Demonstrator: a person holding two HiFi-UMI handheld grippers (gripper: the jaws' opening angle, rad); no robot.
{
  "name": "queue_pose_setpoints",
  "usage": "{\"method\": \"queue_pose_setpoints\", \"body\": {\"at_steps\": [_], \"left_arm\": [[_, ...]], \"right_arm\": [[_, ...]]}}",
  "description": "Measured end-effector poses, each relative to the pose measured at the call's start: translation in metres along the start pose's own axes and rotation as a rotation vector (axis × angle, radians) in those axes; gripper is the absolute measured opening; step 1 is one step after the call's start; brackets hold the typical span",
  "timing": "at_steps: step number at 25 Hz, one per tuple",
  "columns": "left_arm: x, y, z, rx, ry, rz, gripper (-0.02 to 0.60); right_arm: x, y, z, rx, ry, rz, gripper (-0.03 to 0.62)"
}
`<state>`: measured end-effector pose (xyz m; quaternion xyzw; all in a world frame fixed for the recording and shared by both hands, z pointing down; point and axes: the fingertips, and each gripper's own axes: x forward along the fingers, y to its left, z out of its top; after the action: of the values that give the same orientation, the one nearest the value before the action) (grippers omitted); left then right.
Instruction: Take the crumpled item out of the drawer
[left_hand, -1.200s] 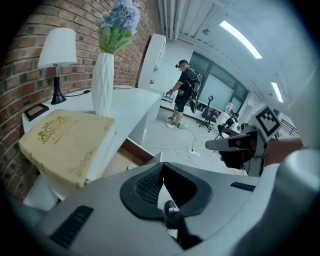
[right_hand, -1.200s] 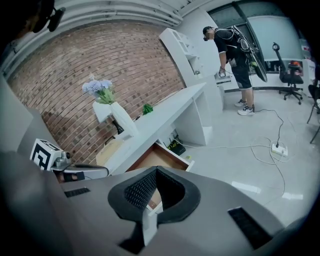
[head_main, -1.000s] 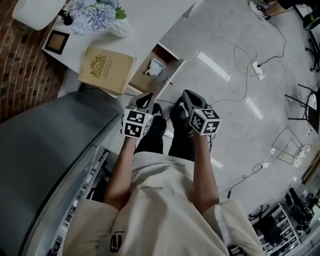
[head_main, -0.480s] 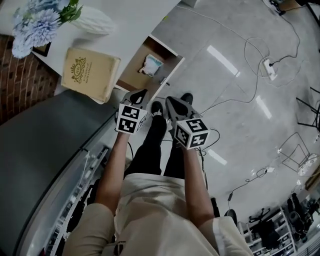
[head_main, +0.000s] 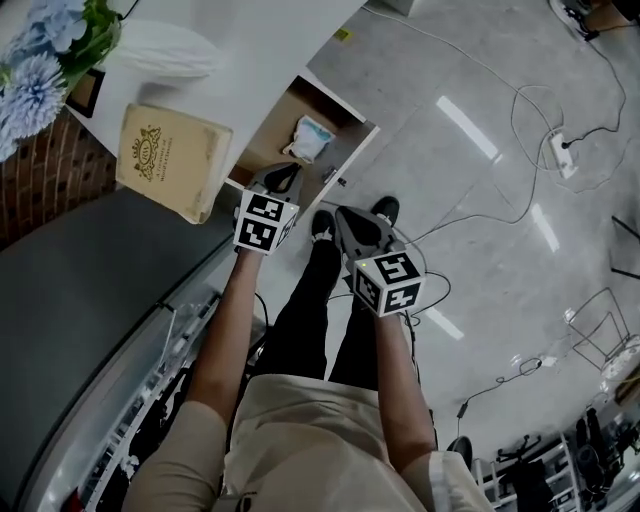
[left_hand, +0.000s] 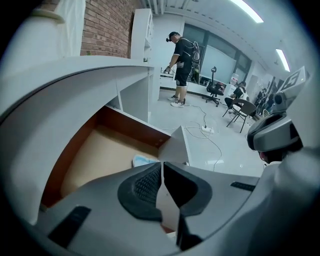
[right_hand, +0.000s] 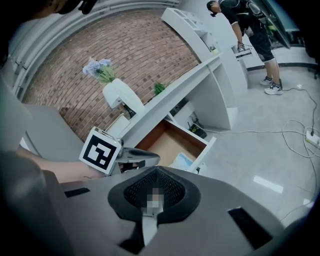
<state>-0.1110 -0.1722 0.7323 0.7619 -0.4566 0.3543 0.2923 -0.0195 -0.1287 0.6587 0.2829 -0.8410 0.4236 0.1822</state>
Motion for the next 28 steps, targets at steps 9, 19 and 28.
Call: {"method": "queue_pose_setpoints", "body": {"at_steps": [9,19,28], "left_arm": [[0.046,0.014,-0.020,0.007,0.101,0.037,0.058],[0.087,0.043,-0.029,-0.053,0.148,0.122,0.107],[0.116,0.064,-0.042,-0.092,0.211,0.167,0.182]], "right_arm": [[0.009,-0.035,0.006,0.028,0.010,0.009,0.025],[0.022,-0.053,0.008,0.002,0.061,0.064,0.025],[0.043,-0.085,0.008,-0.005,0.129,0.082,0.025]]}}
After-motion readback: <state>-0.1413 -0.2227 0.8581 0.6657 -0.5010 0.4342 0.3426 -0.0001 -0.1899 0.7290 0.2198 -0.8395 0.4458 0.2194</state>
